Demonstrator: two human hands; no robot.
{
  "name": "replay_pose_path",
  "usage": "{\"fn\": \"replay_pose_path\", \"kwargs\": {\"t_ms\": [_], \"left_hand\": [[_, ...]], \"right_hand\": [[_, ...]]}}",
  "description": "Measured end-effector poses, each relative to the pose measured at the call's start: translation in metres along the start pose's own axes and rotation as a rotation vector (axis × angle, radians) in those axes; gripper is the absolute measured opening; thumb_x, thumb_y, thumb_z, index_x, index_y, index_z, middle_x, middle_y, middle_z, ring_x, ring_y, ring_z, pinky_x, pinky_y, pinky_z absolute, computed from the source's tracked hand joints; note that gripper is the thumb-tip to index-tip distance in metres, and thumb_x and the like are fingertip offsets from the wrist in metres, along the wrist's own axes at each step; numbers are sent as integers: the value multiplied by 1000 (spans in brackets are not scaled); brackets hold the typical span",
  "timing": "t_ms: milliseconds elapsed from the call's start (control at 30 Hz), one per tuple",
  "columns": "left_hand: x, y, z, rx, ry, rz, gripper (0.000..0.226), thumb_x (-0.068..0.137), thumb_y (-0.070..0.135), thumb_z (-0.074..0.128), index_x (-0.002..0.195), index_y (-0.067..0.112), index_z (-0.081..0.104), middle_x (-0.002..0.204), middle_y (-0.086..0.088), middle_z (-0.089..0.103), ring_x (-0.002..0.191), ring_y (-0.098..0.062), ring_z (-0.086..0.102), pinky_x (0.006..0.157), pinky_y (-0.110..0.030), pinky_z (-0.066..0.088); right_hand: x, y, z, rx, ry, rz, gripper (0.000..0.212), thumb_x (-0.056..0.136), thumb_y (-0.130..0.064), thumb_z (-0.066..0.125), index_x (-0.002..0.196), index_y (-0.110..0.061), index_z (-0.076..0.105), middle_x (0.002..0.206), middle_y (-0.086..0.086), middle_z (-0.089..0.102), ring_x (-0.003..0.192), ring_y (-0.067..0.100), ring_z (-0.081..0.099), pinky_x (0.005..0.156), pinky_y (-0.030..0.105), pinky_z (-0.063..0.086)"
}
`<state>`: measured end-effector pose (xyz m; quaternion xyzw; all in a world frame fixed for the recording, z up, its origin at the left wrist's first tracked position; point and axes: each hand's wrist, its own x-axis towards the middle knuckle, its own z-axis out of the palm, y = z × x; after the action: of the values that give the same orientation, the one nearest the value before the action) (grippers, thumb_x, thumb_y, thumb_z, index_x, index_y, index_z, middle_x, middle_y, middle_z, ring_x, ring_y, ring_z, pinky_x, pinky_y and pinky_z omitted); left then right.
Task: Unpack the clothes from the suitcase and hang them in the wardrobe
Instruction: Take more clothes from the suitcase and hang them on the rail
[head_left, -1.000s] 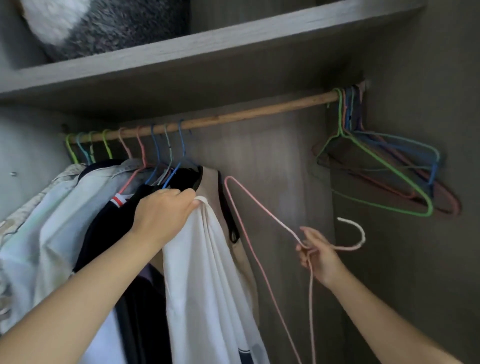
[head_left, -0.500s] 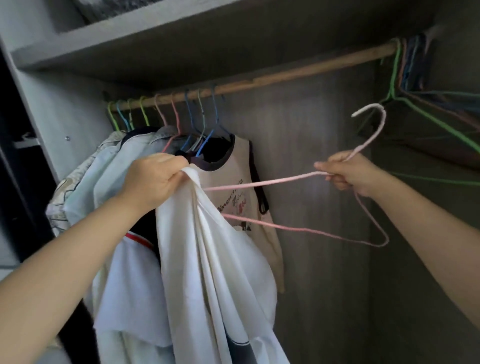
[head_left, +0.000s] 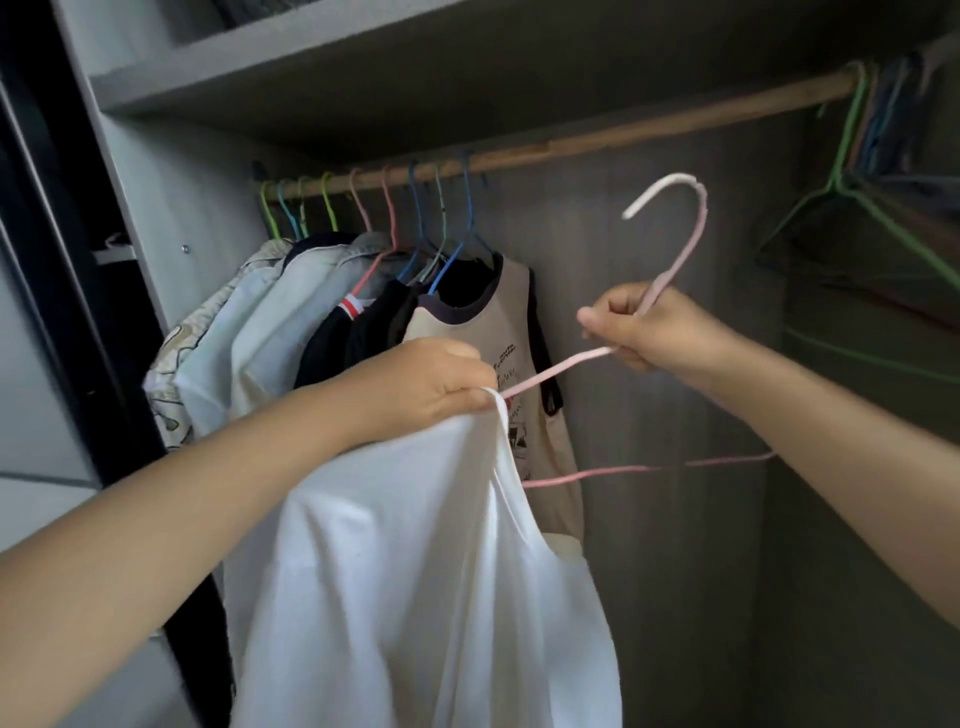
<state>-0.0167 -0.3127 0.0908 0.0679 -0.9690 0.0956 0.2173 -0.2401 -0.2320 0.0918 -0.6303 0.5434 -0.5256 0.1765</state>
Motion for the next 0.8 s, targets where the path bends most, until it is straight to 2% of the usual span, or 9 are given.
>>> {"fn": "replay_pose_path", "kwargs": {"t_ms": [100, 200, 267, 333, 500, 567, 633, 733, 800], "left_hand": [[4, 10, -2, 69, -102, -198, 65, 81, 59, 25, 102, 13, 66, 84, 4, 48, 88, -16, 52, 82, -21, 39], [6, 20, -1, 317, -42, -391, 39, 96, 44, 29, 114, 26, 58, 100, -3, 58, 98, -27, 56, 77, -33, 42], [1, 28, 8, 575, 143, -319, 37, 95, 41, 31, 98, 18, 60, 76, -5, 64, 70, -30, 64, 52, -32, 42], [-5, 34, 18, 652, 213, -291, 40, 86, 42, 35, 73, 13, 60, 44, -2, 55, 35, -26, 54, 30, -22, 30], [-5, 39, 31, 536, 305, -287, 41, 81, 40, 39, 55, 10, 50, 34, -1, 47, 25, -26, 43, 42, -9, 0], [-1, 34, 30, 494, 370, -314, 40, 83, 38, 40, 55, 9, 48, 35, -4, 46, 26, -27, 42, 50, -6, 0], [2, 25, 27, 411, 392, -366, 41, 84, 38, 40, 57, 8, 47, 36, -8, 46, 29, -30, 45, 50, -7, 5], [7, 17, 19, 369, 468, -431, 51, 85, 44, 34, 74, 1, 59, 50, -17, 55, 46, -37, 54, 43, -17, 14], [11, 13, 16, 362, 513, -414, 55, 85, 46, 30, 78, -1, 58, 53, -16, 54, 52, -38, 55, 42, -25, 20]], "right_hand": [[-5, 5, 5, 25, 122, 86, 33, 94, -23, 49, 63, -13, 51, 28, -7, 34, 27, 1, 26, 30, 12, 20], [-11, 10, 6, 128, 238, 129, 35, 95, -26, 45, 63, -13, 49, 26, -7, 32, 25, 1, 24, 30, 10, 18], [-19, 11, 6, 192, 288, 120, 36, 95, -27, 45, 63, -12, 49, 26, -6, 31, 24, 2, 24, 31, 10, 18], [-28, 11, 6, 203, 316, 108, 36, 95, -28, 46, 62, -12, 50, 26, -4, 34, 24, 2, 27, 31, 10, 21], [-38, 2, -8, -19, 226, 33, 33, 94, -33, 45, 67, -15, 53, 34, -3, 46, 32, 3, 40, 37, 14, 34], [-35, 11, -13, -337, 247, -55, 31, 92, -37, 46, 73, -15, 54, 53, -6, 54, 56, 9, 53, 54, 23, 38], [-34, 28, -16, -633, 438, -175, 35, 89, -41, 48, 85, -7, 58, 77, 6, 57, 81, 25, 54, 66, 29, 31], [-43, 49, -18, -814, 686, -561, 31, 81, -25, 52, 82, 5, 58, 83, 25, 57, 85, 29, 47, 72, 28, 31], [-53, 56, -6, -713, 427, -707, 20, 81, -15, 54, 77, 3, 60, 77, 20, 59, 77, 19, 47, 69, 21, 34]]}}
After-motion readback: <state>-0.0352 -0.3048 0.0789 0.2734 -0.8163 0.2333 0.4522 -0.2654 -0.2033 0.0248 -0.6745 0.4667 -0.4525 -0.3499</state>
